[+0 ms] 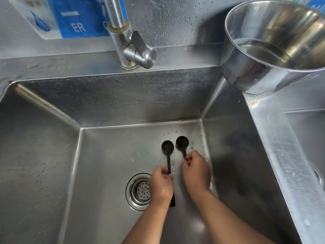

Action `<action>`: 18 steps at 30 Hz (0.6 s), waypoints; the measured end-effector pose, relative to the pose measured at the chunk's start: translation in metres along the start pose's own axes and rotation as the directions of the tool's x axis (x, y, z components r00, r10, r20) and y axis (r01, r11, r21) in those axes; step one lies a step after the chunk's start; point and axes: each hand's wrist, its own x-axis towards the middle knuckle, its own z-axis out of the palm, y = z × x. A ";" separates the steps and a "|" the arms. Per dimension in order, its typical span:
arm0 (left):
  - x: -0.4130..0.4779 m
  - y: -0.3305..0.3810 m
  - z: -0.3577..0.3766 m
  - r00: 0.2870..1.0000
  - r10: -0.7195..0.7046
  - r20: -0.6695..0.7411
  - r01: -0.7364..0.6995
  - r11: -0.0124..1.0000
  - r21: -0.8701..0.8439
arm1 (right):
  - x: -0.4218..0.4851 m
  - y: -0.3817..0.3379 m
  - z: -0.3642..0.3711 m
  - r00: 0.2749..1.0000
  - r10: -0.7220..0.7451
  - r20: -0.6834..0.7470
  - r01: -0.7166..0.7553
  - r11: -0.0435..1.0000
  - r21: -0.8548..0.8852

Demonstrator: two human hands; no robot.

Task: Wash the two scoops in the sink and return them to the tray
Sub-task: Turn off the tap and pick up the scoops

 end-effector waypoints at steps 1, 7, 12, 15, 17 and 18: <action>0.000 0.000 0.001 1.000 0.016 0.003 -0.016 1.000 0.001 | 0.001 0.001 0.001 1.000 0.022 -0.011 -0.022 1.000 0.006; 0.003 -0.002 0.002 0.994 0.098 0.045 -0.100 0.995 0.031 | 0.003 0.011 0.010 0.993 0.101 0.054 -0.098 0.993 -0.064; 0.001 -0.001 -0.004 0.992 0.094 0.089 -0.095 0.995 0.012 | -0.002 0.009 0.017 0.984 0.137 0.115 -0.136 0.991 -0.009; -0.003 0.001 -0.014 0.993 0.087 0.085 -0.091 0.995 0.039 | -0.012 0.006 0.016 0.983 0.128 0.130 -0.134 0.990 0.039; -0.008 0.004 -0.022 0.992 0.101 0.080 -0.108 0.991 0.079 | -0.021 0.005 0.010 0.984 0.112 0.136 -0.118 0.992 0.034; -0.011 0.006 -0.028 0.991 0.113 0.073 -0.120 0.987 0.110 | -0.027 0.004 0.006 0.985 0.107 0.133 -0.111 0.994 0.023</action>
